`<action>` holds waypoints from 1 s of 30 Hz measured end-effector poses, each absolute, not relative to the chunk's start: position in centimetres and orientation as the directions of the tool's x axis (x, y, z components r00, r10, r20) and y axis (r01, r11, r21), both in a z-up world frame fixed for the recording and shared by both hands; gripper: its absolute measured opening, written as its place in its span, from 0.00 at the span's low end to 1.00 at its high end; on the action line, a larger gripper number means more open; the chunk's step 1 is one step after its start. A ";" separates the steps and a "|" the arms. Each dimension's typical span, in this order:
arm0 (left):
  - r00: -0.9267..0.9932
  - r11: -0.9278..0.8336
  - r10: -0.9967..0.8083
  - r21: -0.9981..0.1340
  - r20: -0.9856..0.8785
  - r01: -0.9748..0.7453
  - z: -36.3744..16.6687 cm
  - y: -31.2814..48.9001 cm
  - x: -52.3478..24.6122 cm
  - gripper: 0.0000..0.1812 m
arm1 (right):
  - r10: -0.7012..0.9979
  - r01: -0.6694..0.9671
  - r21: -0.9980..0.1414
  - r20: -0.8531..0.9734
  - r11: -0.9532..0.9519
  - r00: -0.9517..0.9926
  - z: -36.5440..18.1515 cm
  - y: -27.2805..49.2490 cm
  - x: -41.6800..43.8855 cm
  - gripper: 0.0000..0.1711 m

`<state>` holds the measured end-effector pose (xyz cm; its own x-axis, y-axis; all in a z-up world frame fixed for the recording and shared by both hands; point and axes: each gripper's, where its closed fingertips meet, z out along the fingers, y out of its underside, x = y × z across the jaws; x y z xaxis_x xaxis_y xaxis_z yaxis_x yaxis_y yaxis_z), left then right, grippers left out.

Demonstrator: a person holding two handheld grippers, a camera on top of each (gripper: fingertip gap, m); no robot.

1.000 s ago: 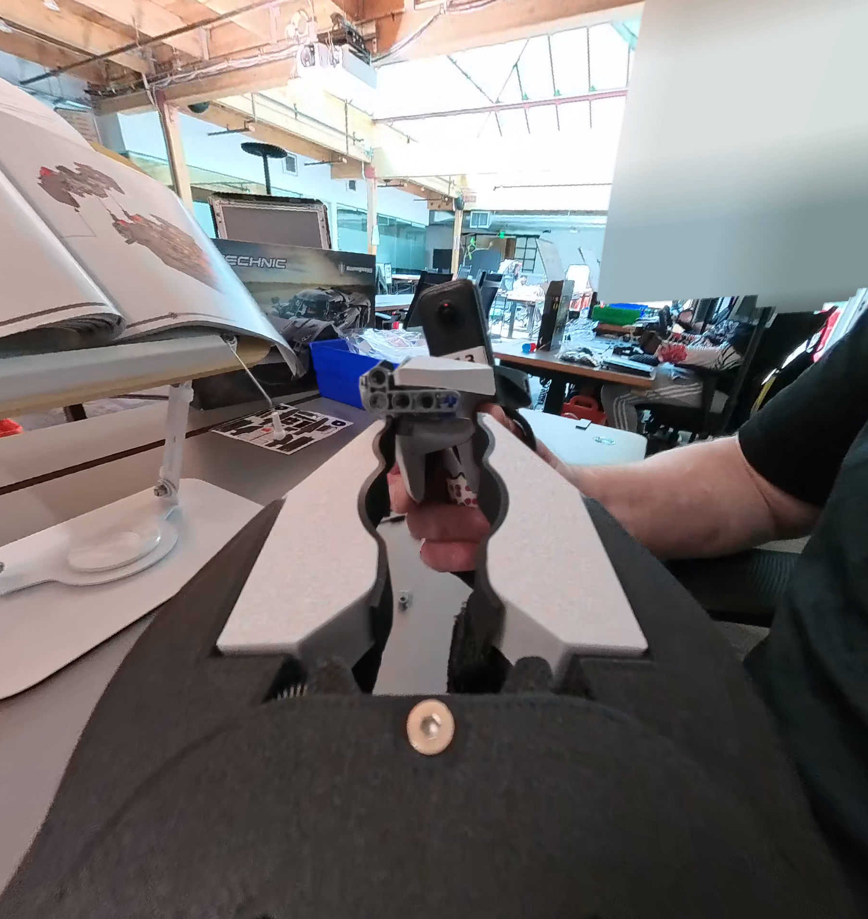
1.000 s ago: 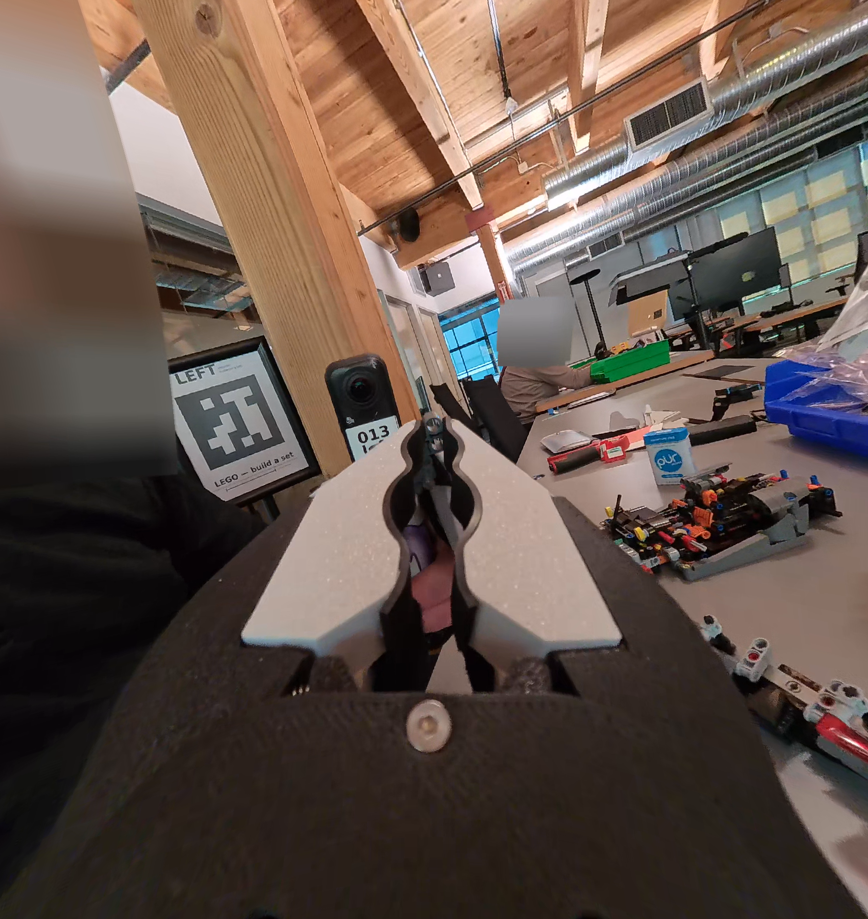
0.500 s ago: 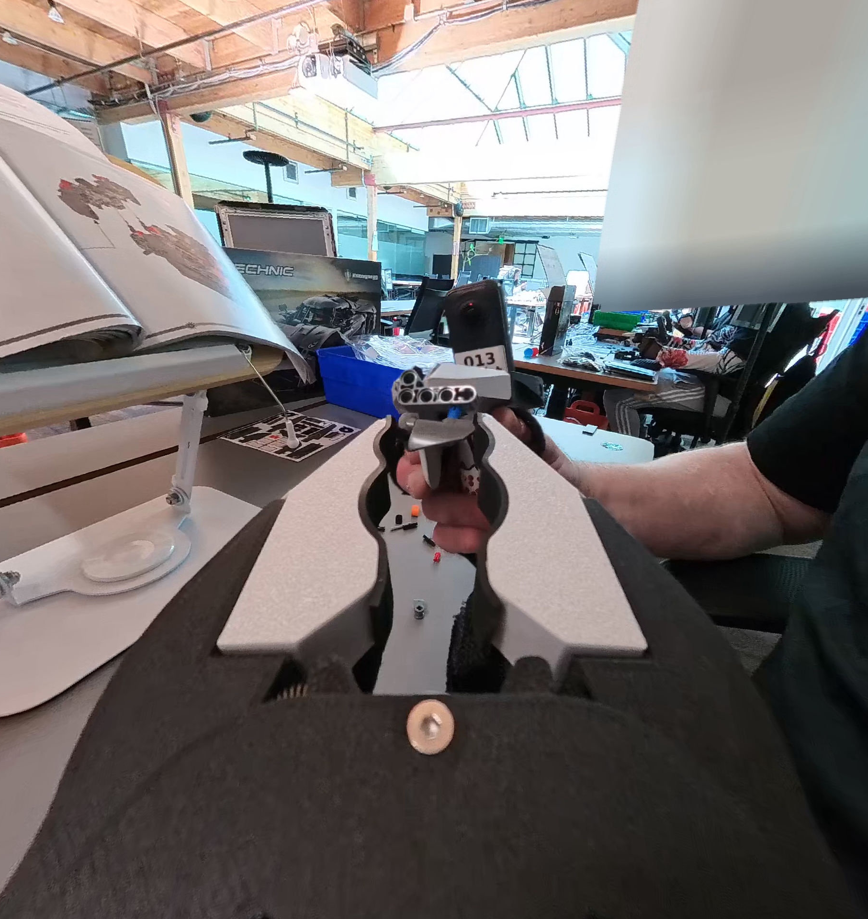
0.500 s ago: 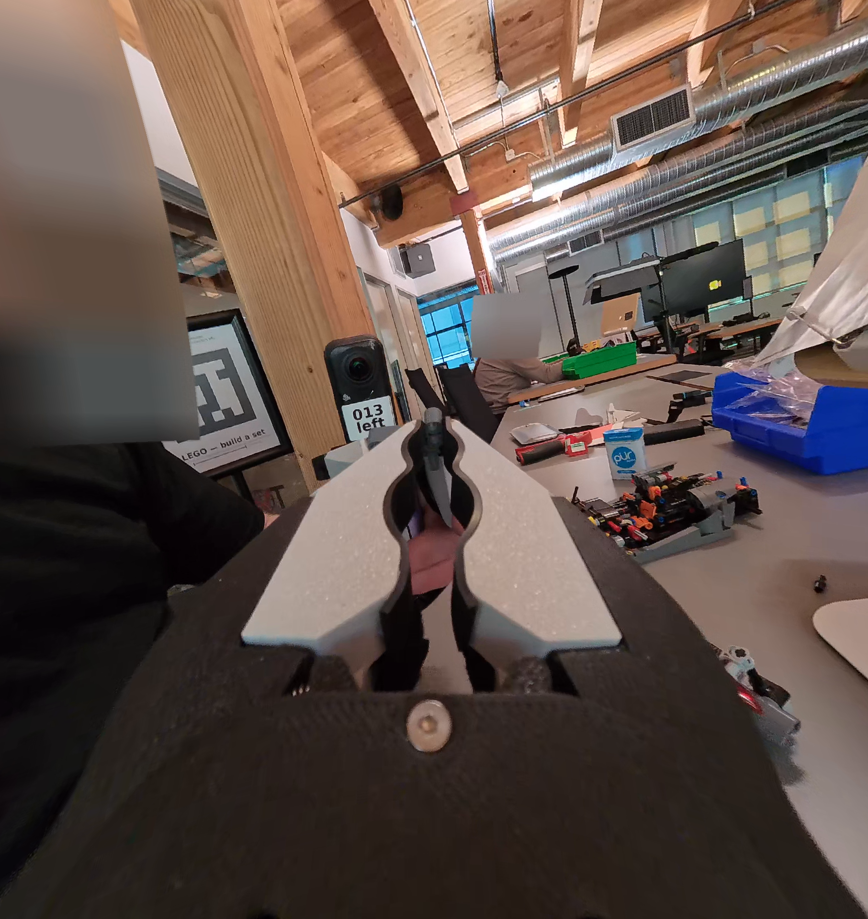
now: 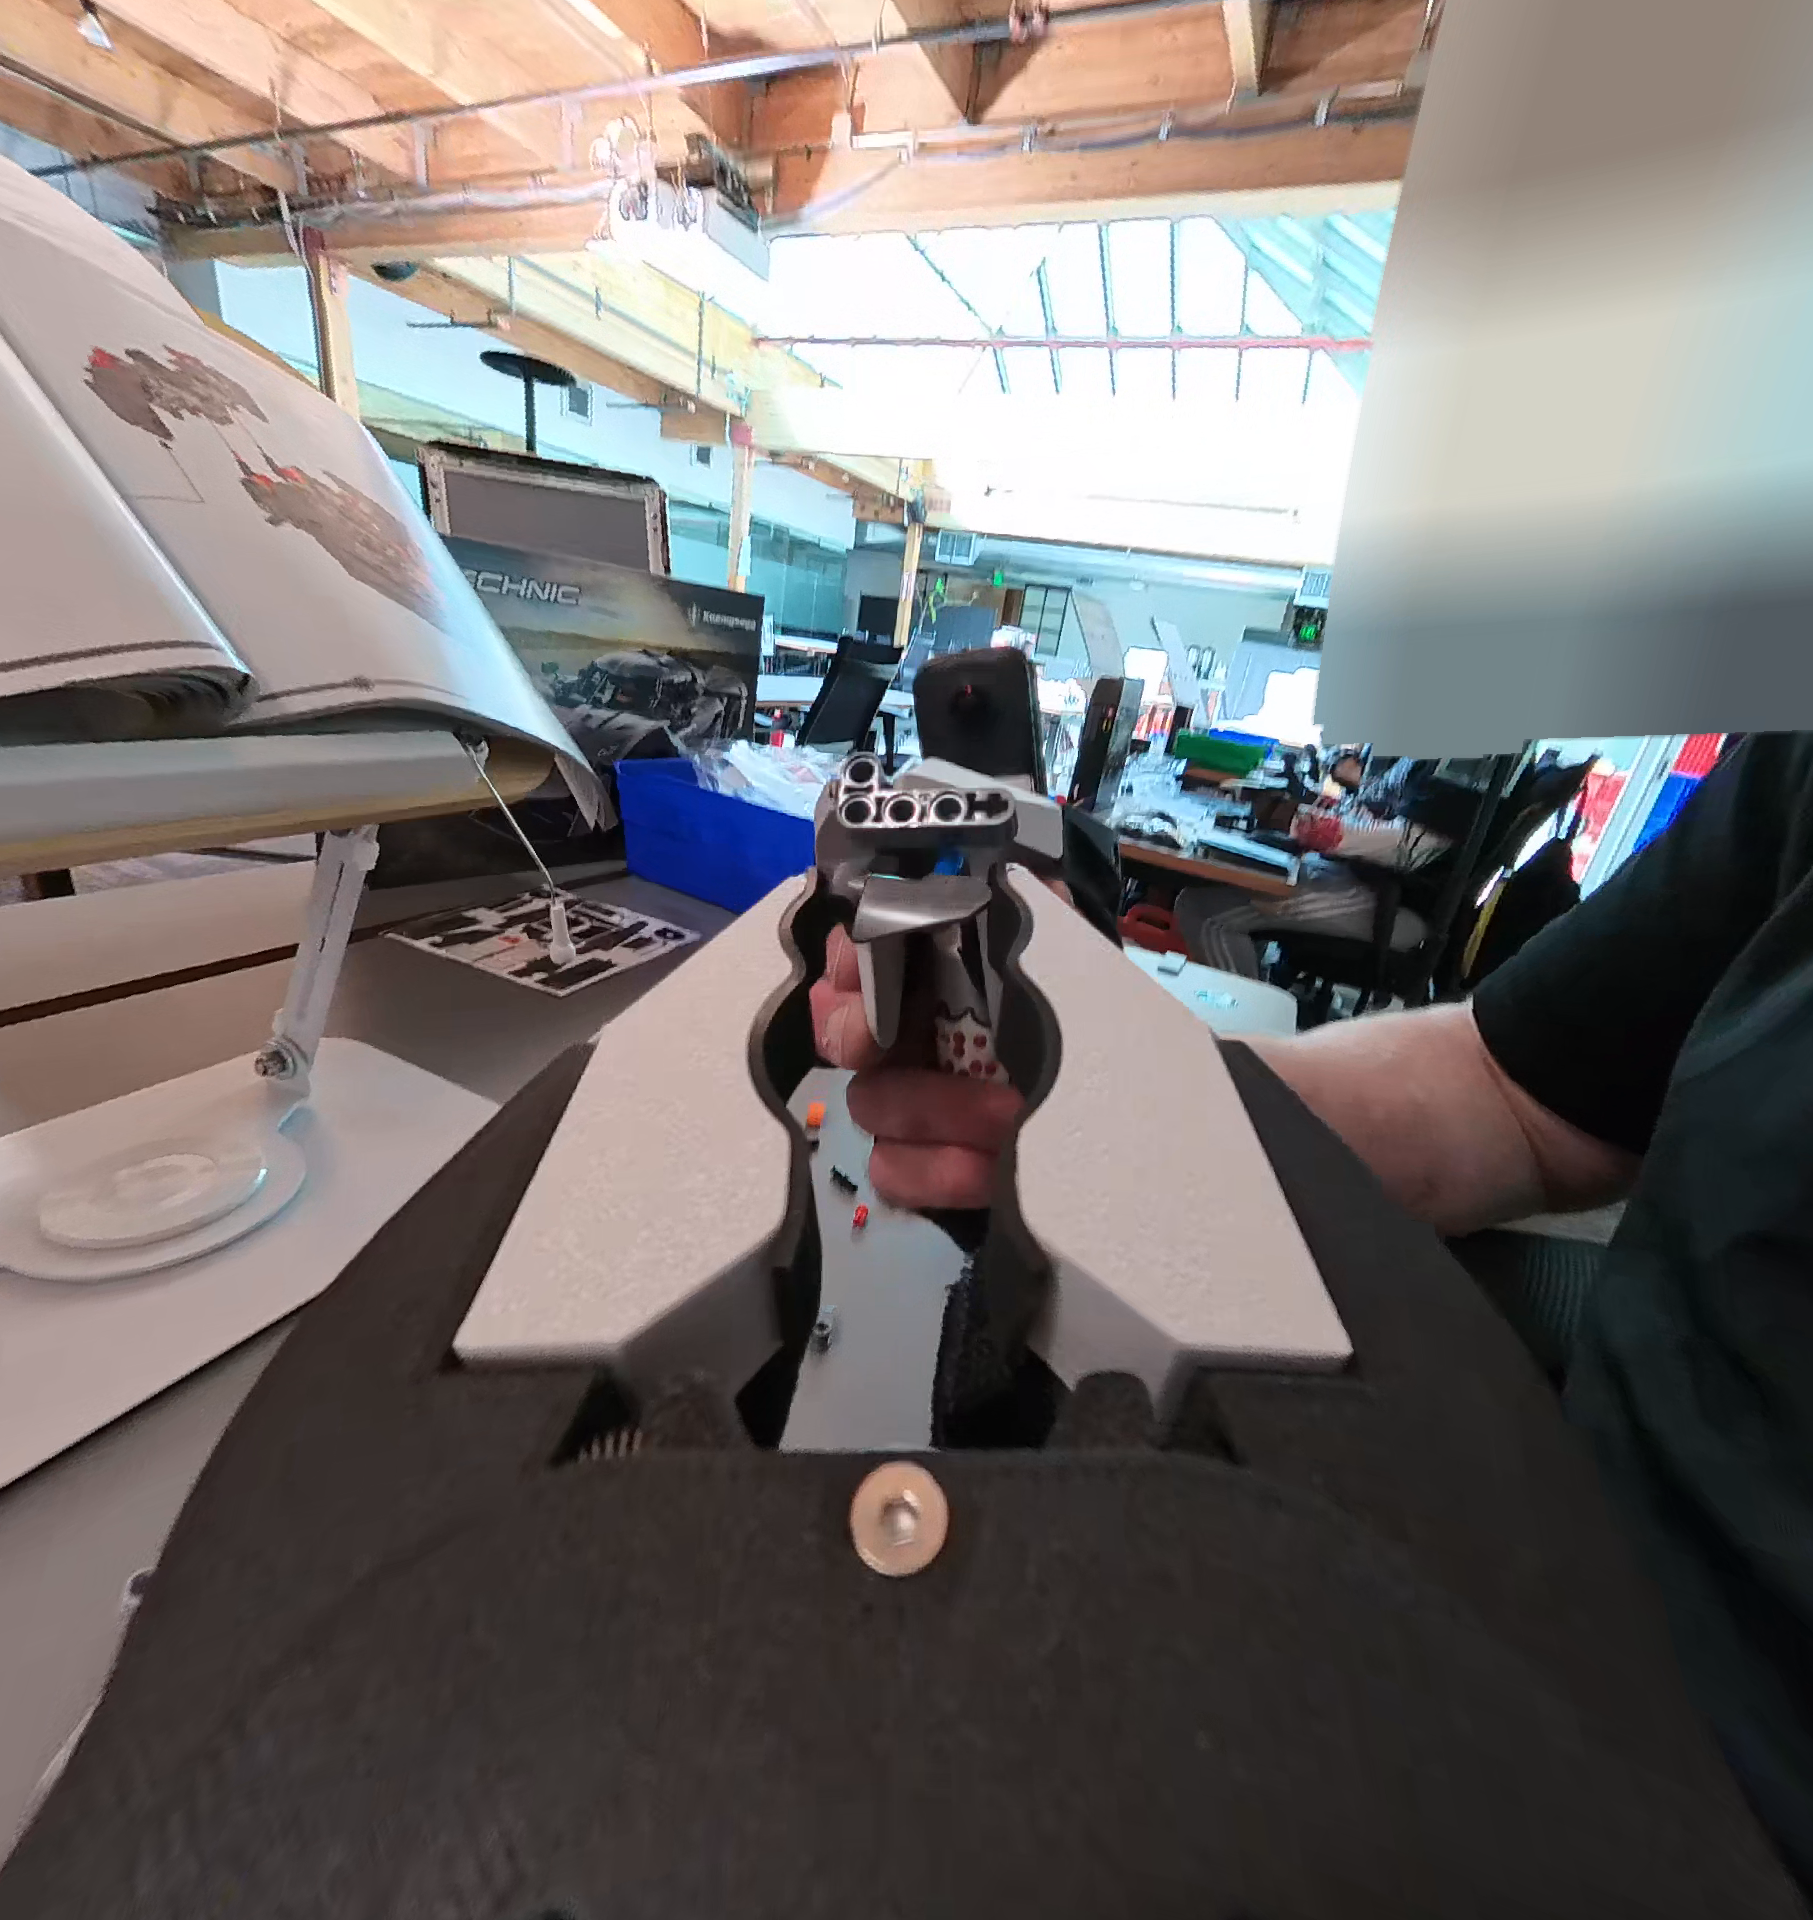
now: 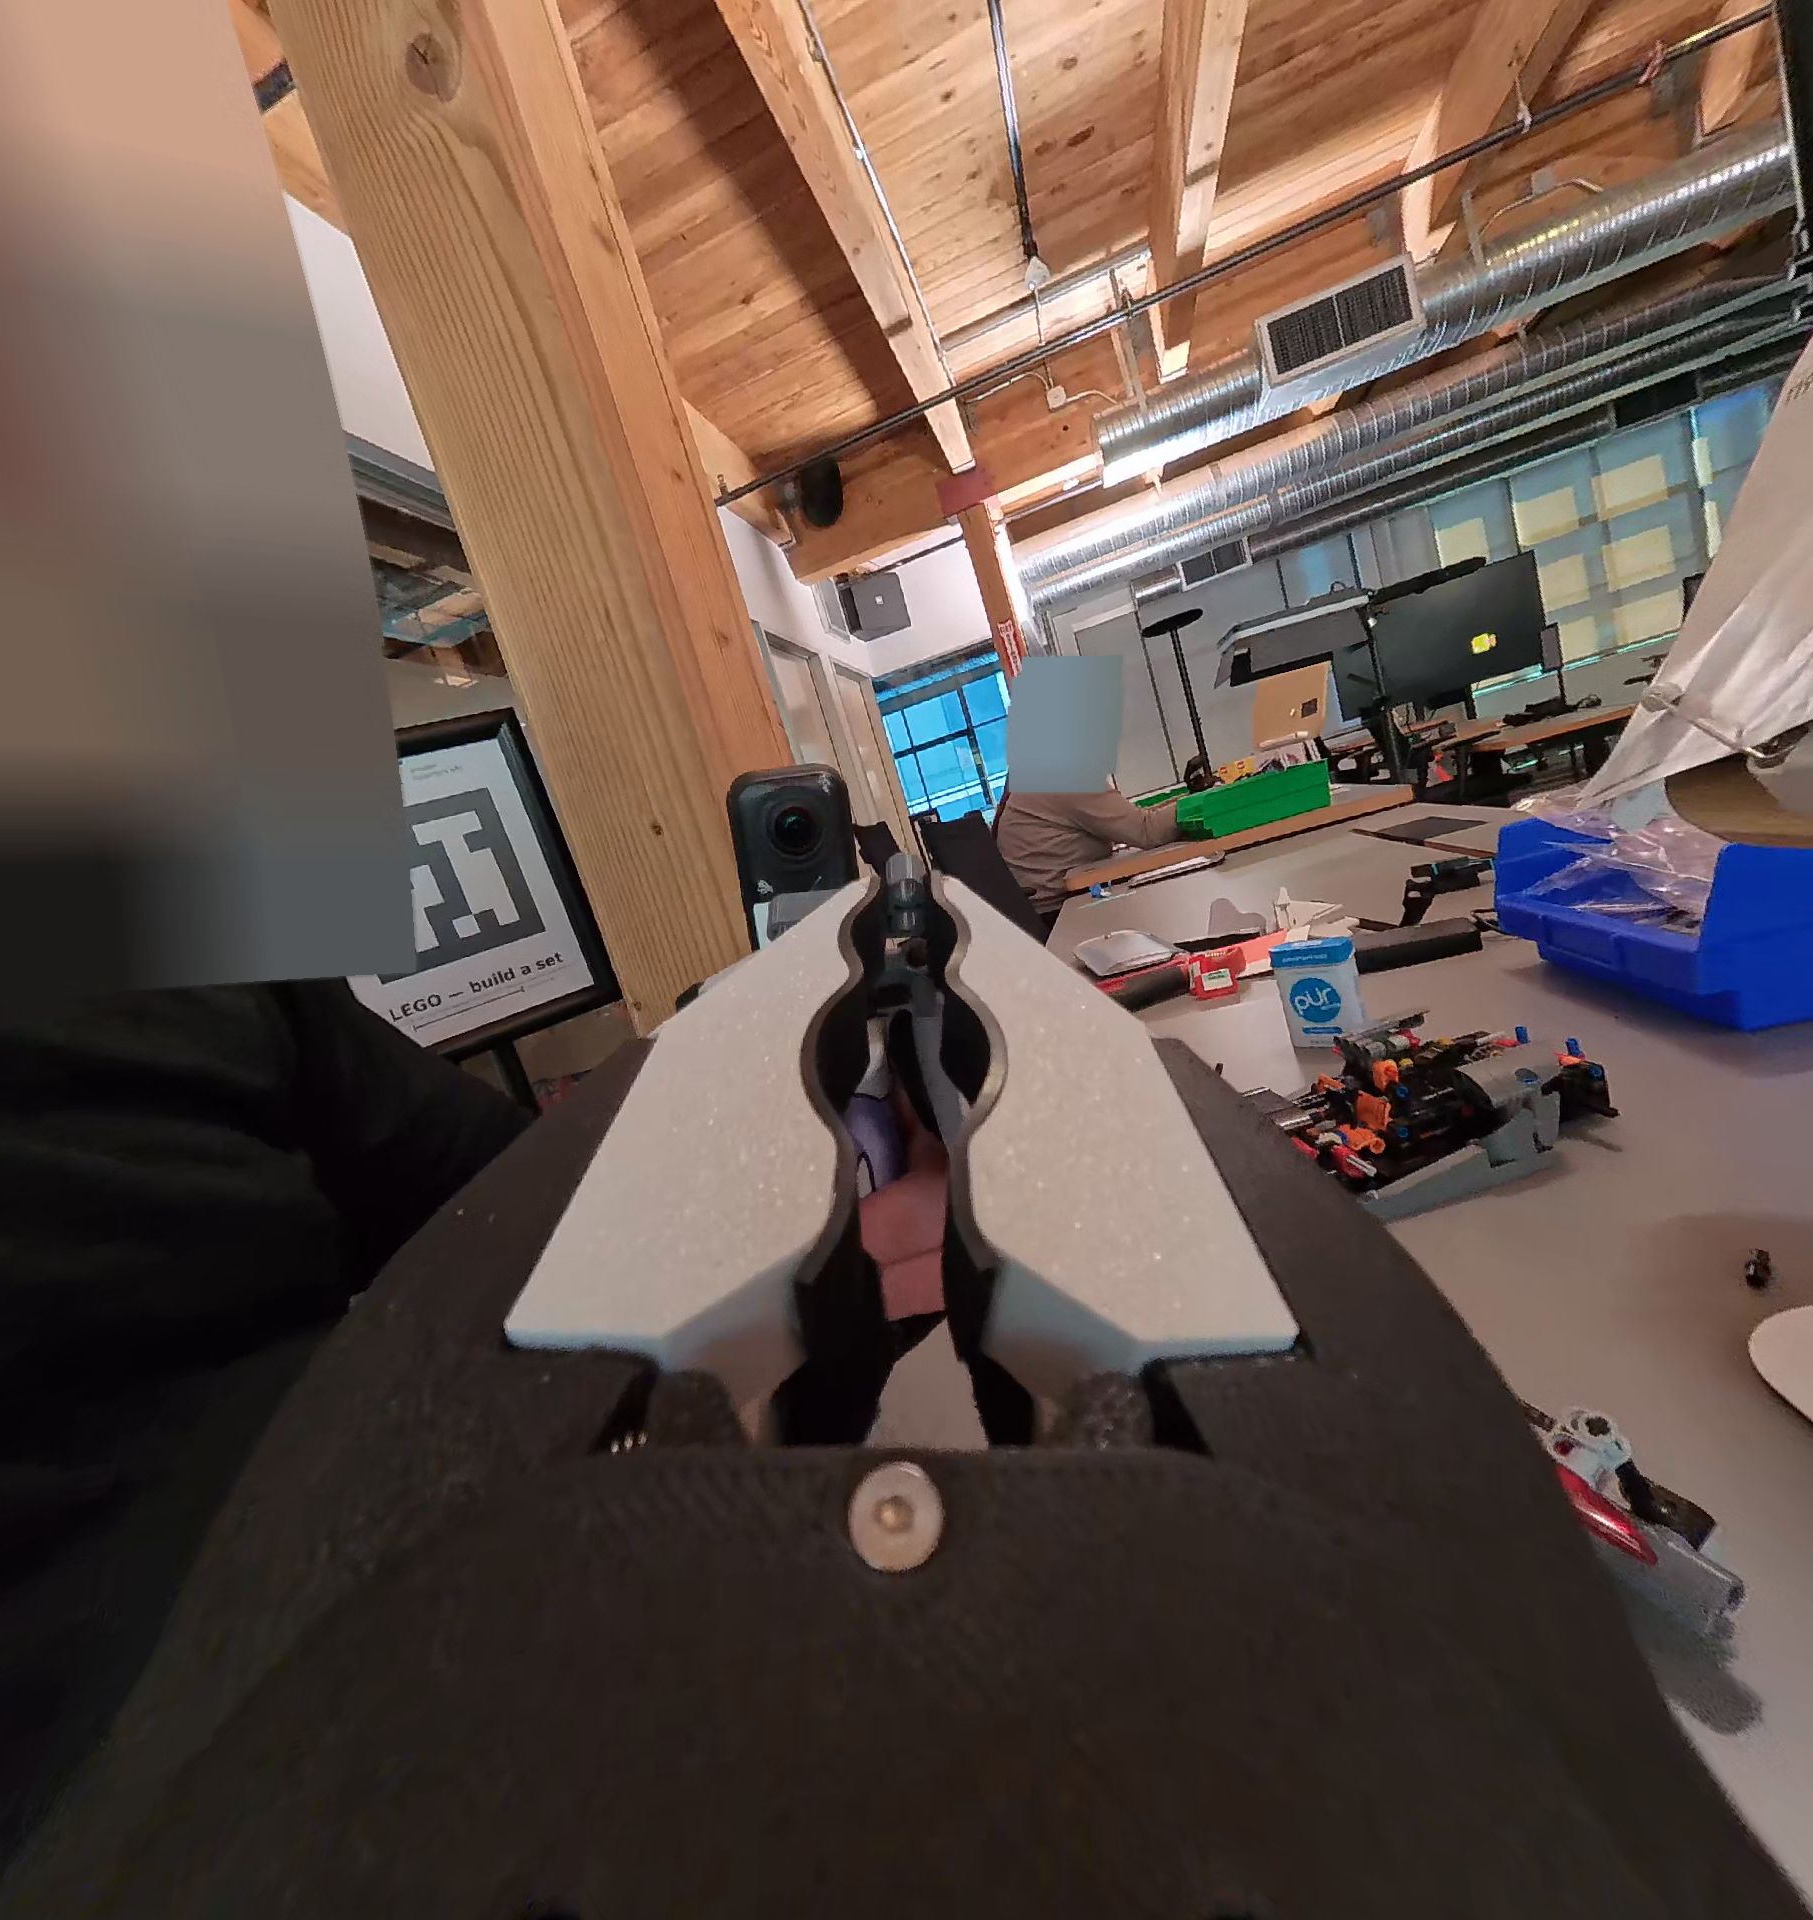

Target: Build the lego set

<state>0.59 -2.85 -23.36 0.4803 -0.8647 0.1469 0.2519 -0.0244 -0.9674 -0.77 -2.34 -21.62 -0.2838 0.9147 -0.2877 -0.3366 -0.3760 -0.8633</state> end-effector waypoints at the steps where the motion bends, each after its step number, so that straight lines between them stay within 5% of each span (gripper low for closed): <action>1: 0.477 -0.025 -0.865 -0.964 0.153 0.264 -23.2 -2.8 0.5 0.16 | 0.914 -0.339 -0.862 -0.289 -0.377 -0.285 -21.6 -2.3 -0.7 0.02; 30: 0.408 -0.052 -0.888 -0.926 0.214 0.374 -21.9 -3.3 0.3 0.16 | 0.934 -0.328 -0.888 -0.242 -0.322 -0.263 -21.9 -3.0 -0.4 0.02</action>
<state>0.27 -3.28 -21.90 0.4078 -0.8875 0.2144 0.3742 -0.0517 -0.9259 -0.45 -3.03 -21.94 -0.2635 0.9339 -0.2415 -0.3284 -0.3222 -0.8879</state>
